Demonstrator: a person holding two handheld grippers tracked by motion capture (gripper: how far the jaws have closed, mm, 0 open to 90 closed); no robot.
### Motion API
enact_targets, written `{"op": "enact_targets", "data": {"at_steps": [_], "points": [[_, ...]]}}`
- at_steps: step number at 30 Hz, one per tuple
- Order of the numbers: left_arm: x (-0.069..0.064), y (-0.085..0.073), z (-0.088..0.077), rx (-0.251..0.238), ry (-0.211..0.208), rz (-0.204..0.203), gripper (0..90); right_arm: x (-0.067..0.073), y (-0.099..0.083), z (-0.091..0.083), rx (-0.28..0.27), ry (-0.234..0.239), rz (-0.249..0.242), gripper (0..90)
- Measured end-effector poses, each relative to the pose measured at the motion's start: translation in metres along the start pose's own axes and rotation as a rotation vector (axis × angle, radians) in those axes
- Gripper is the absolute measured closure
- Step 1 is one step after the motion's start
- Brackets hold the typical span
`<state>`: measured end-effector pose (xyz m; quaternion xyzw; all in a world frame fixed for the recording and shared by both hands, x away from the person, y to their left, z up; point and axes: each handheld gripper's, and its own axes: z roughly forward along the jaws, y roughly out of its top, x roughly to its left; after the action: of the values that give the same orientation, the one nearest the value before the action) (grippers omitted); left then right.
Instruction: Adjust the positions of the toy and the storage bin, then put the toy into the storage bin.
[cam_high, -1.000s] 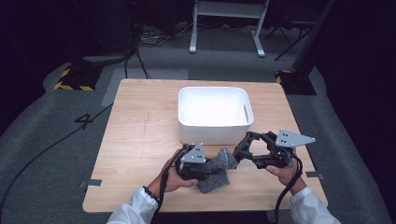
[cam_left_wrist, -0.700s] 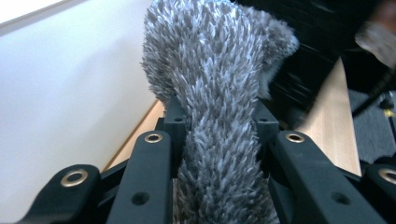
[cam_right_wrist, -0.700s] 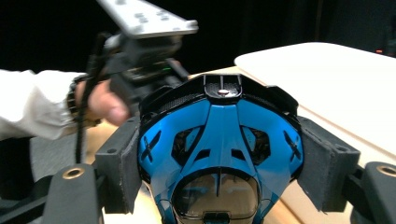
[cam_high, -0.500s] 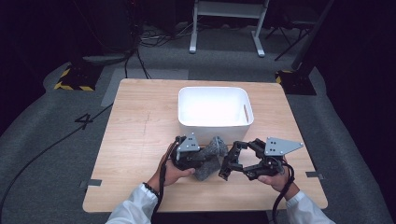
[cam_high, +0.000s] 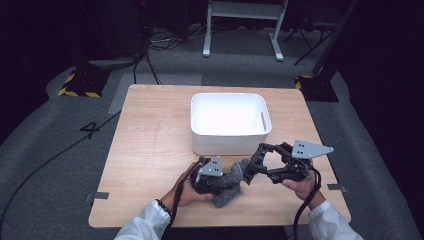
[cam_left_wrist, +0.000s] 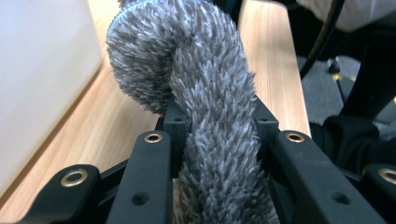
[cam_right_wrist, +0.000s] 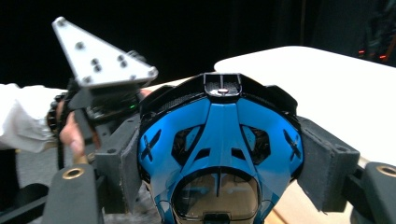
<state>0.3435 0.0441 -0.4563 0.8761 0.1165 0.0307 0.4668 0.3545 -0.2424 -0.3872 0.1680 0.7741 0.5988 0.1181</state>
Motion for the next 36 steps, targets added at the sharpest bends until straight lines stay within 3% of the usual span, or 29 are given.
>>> {"op": "enact_targets", "data": {"at_steps": [3, 8, 14, 27, 29, 32, 36], "points": [[-0.001, -0.004, -0.002, 0.034, 0.016, 0.015, 69.0, -0.004, 0.001, -0.003, -0.012, -0.013, 0.007, 26.4], [0.002, -0.006, -0.014, 0.013, 0.039, 0.004, 69.0, -0.009, 0.0, -0.007, -0.004, -0.045, 0.007, 26.4], [0.004, -0.006, -0.023, -0.011, 0.063, -0.01, 69.0, -0.011, -0.002, -0.008, -0.004, -0.047, 0.009, 26.5], [0.009, -0.008, -0.031, -0.005, 0.11, -0.017, 68.9, -0.019, -0.005, -0.016, 0.014, -0.057, 0.016, 26.4], [0.01, -0.008, -0.034, -0.017, 0.119, -0.024, 68.7, -0.02, -0.006, -0.016, 0.015, -0.051, 0.022, 26.5], [0.012, -0.002, -0.037, -0.074, 0.129, -0.044, 68.7, -0.018, -0.008, -0.013, 0.024, -0.033, 0.026, 26.4], [0.007, 0.01, -0.038, -0.134, 0.106, -0.032, 68.7, -0.011, -0.01, -0.007, 0.051, 0.002, 0.007, 26.4]]}}
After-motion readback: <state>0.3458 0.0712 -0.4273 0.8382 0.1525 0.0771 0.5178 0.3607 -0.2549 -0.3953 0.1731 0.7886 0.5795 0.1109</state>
